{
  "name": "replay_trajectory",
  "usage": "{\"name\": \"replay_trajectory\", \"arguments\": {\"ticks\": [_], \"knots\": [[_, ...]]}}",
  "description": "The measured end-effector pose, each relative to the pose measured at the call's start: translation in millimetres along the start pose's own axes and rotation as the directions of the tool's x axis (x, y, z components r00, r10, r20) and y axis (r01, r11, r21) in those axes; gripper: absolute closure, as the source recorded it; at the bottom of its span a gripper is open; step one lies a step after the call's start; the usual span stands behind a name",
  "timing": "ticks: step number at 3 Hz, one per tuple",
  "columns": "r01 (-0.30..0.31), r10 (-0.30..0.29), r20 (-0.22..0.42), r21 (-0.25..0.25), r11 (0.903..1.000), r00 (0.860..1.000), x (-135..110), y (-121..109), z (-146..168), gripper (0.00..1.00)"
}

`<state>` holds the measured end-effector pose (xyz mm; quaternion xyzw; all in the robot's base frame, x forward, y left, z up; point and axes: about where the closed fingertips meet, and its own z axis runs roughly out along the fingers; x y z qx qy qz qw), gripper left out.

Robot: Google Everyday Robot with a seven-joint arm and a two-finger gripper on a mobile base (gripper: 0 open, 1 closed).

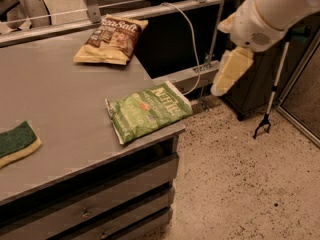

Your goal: Pick brown chip bag

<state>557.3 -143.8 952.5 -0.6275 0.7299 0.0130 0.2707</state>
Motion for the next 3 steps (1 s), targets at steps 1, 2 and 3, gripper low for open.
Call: {"name": "replay_trajectory", "arguments": {"ticks": [1,2,3], "knots": [[0.022,-0.024,0.138,0.018,0.9996,0.99,-46,-45,42,0.0],[-0.015,0.007,0.31,0.025,0.9996,0.951,-92,-88,77,0.0],[-0.015,0.007,0.31,0.025,0.9996,0.951,-92,-88,77,0.0]]}}
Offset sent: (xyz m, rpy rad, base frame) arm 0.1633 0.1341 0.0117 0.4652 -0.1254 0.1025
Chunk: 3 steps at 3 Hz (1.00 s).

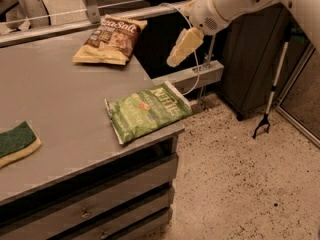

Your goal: Pick brown chip bag

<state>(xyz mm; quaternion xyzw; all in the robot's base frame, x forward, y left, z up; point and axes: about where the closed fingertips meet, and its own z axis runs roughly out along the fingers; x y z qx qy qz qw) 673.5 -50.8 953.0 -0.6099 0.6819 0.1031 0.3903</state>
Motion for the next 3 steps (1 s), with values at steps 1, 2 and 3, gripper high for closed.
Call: {"name": "replay_trajectory", "arguments": {"ticks": [1,2,3], "knots": [[-0.02,0.019,0.056,0.02,0.9996,0.998,-9,-3,16,0.0],[-0.078,0.068,0.189,0.047,0.9959,0.98,-37,-21,60,0.0],[-0.119,0.102,0.301,0.037,0.9922,0.948,-65,-36,103,0.0]]}}
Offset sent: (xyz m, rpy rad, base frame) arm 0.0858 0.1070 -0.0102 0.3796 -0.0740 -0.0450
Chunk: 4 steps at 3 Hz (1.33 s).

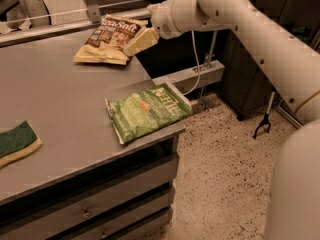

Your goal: Pick brown chip bag

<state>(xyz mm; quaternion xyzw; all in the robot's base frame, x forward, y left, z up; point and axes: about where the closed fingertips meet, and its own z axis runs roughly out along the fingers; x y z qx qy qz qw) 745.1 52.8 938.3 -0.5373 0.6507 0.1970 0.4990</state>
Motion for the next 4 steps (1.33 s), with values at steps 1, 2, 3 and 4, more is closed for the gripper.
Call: {"name": "replay_trajectory", "arguments": {"ticks": [1,2,3,4], "knots": [[-0.059,0.06,0.062,-0.02,0.9981,0.996,0,-2,47,0.0],[-0.114,0.116,0.081,-0.033,0.9929,0.99,12,-1,86,0.0],[-0.146,0.148,0.08,-0.027,0.9889,0.986,22,-4,107,0.0],[-0.167,0.167,0.08,-0.017,0.9859,0.983,32,-2,118,0.18]]}}
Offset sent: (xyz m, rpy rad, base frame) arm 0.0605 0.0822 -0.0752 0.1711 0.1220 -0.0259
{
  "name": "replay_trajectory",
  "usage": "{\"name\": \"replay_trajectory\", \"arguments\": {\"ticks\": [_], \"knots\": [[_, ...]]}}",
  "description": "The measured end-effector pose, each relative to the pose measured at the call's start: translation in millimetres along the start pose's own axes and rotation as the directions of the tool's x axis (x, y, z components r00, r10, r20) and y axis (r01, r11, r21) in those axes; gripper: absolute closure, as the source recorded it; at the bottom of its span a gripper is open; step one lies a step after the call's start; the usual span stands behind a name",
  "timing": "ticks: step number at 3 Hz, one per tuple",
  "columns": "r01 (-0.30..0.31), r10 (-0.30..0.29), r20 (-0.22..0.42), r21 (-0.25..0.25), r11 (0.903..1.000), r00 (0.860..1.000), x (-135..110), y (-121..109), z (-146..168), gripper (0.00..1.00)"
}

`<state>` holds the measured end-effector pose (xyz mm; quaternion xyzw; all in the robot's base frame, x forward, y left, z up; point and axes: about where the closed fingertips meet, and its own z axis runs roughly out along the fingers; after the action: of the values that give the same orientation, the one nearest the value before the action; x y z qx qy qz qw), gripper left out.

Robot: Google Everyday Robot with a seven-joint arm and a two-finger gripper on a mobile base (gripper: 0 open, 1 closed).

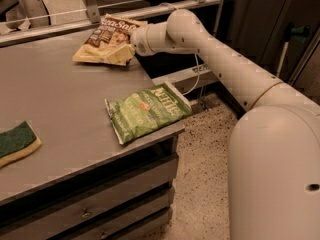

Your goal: Pick brown chip bag

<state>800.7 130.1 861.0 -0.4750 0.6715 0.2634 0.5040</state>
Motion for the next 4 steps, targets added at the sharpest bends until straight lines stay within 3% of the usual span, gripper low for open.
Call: {"name": "replay_trajectory", "arguments": {"ticks": [2,3,4], "knots": [[-0.03,0.031,-0.009,0.019,0.9994,0.999,18,7,2,0.64],[-0.008,0.008,-0.009,0.023,0.9997,1.0,13,8,-4,0.88],[0.107,-0.107,0.018,0.007,0.9943,0.994,-26,11,-14,1.0]]}}
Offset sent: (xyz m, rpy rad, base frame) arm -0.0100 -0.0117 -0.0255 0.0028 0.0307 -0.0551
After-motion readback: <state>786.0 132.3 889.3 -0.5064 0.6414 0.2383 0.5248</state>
